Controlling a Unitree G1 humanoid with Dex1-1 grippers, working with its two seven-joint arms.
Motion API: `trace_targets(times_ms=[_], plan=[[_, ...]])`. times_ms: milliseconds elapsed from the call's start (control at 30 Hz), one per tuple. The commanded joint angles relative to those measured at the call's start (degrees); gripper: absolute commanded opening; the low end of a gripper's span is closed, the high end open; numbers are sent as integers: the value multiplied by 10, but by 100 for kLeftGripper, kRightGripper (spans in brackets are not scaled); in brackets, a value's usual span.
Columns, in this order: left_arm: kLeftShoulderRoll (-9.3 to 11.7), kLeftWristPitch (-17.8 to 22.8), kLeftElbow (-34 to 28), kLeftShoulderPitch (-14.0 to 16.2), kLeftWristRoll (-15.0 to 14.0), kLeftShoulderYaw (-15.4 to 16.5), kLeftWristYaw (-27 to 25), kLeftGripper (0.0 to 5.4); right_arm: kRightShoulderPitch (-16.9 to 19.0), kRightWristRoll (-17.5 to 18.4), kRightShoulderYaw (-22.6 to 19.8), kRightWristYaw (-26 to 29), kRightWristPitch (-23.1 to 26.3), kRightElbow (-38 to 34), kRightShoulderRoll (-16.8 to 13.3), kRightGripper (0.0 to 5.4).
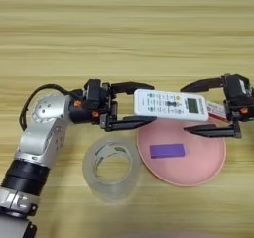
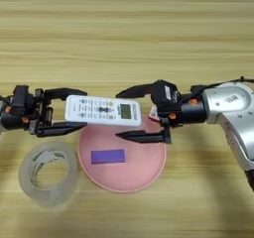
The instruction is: Move the objects on the table
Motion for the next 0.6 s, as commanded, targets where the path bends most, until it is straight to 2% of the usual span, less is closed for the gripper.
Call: trace_targets(times_ms=[33, 167, 333, 500, 600], plan=[[1, -10, 9, -12, 16, 4, -3, 286, -12, 28, -15, -7, 15, -6, 6, 497], [1, -12, 16, -15, 21, 5, -6, 286, -21, 61, -30, -23, 31, -12, 17, 539], [2, -22, 42, -29, 39, 4, -6, 286, -35, 98, -56, -57, 49, -12, 37, 540], [1, -37, 71, -41, 58, 1, -5, 286, -48, 117, -88, -115, 50, -2, 67, 540], [1, -45, 83, -46, 68, -1, -3, 286, -53, 115, -109, -164, 42, 8, 93, 540]])
